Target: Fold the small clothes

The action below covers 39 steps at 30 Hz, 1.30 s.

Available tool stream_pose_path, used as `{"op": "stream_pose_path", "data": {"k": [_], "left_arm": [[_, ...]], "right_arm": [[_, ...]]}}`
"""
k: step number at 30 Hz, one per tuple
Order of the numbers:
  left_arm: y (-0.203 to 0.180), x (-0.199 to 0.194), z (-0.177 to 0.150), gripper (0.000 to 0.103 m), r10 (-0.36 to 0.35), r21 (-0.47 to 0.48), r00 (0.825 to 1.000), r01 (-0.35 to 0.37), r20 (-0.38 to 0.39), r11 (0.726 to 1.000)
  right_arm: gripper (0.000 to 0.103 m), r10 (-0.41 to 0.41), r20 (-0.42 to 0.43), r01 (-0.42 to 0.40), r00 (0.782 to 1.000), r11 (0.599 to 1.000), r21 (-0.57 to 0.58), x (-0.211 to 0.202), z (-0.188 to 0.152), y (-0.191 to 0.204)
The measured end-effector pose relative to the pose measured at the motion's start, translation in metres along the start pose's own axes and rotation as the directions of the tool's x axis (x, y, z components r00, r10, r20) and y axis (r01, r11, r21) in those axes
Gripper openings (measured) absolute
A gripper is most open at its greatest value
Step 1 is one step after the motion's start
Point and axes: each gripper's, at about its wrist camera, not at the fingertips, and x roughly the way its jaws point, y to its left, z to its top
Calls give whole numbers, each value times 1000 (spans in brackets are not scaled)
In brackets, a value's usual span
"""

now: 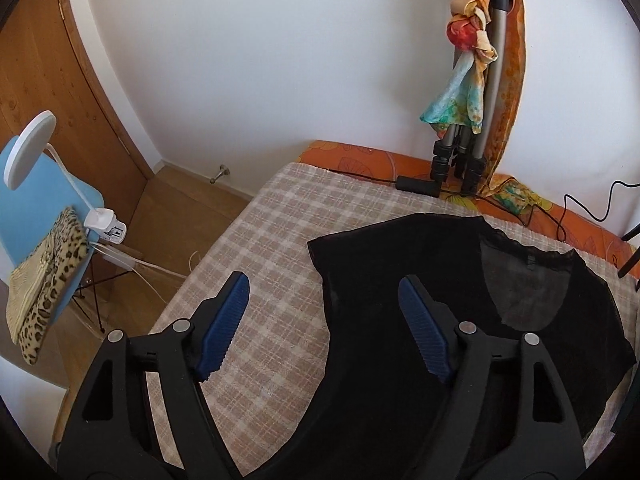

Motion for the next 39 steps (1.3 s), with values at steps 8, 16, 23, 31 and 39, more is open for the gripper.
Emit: {"op": "stream_pose_path", "data": {"k": [8,16,23,31,39], "left_arm": [[3,5,3,12,-79,-38,997,79,-10,996],[5,9,8,6,-127,-74,992,126,-15,989],[6,10,8,3,-136,-84,991,134,-14,987],[-3,5,11,2,-149,-50,989,149,10,988],[-19,2,12,2,-186,-20,982,186,20,982]], "right_arm": [[71,-36,-121,34,992,999,-16,90,8,8],[60,-63,-201,51,978,997,-63,152,6,18],[14,-168,-202,137,965,977,-161,166,1,14],[4,-161,-127,150,979,984,-92,124,15,-17],[4,-166,-69,161,984,985,-64,83,27,-45]]}}
